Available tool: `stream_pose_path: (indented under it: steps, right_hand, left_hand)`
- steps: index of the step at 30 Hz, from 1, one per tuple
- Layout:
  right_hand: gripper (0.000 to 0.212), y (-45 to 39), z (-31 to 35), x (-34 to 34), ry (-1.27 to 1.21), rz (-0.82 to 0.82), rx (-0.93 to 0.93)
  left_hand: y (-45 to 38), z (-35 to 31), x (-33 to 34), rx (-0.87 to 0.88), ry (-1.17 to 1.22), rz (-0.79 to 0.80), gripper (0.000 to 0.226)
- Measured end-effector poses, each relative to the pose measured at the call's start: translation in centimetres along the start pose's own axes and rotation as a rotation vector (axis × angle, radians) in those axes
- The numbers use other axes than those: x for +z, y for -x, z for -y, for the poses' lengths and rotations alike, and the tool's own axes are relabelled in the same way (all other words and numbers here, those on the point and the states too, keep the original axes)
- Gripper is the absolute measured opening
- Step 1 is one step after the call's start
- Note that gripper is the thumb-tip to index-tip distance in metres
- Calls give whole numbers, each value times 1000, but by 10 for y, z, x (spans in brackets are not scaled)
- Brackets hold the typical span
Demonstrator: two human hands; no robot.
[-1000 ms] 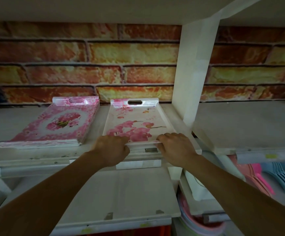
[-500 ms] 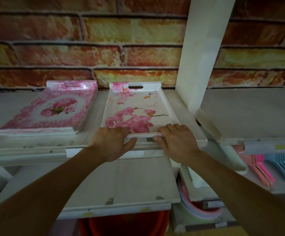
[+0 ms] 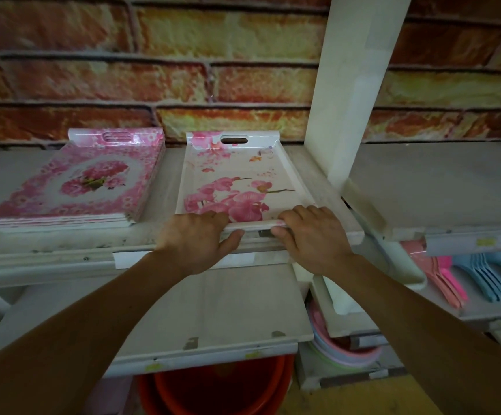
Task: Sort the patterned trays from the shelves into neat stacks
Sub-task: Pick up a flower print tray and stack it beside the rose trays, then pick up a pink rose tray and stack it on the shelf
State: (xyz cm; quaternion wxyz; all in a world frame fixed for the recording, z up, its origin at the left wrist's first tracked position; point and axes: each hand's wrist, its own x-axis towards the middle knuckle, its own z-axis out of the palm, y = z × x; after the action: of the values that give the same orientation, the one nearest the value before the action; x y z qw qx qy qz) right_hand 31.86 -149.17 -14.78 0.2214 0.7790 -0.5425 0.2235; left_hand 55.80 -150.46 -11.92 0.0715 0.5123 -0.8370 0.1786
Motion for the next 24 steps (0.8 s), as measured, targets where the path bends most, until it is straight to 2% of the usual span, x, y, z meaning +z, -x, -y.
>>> stream_pose_path:
  steps: [6, 10, 18, 24]
  right_hand:
    - [53, 7, 5, -19, -34, 137, 93]
    - [56, 30, 2, -44, -6, 156, 174]
    - [62, 108, -30, -112, 95, 220, 431]
    - [62, 180, -64, -160, 152, 241, 610]
  left_hand:
    - [4, -5, -1, -45, 51, -28, 58]
    - [-2, -21, -7, 38, 86, -103, 63]
    - [-14, -109, -33, 253, 143, -110, 78]
    - [-16, -189, -52, 381, 182, -114, 68]
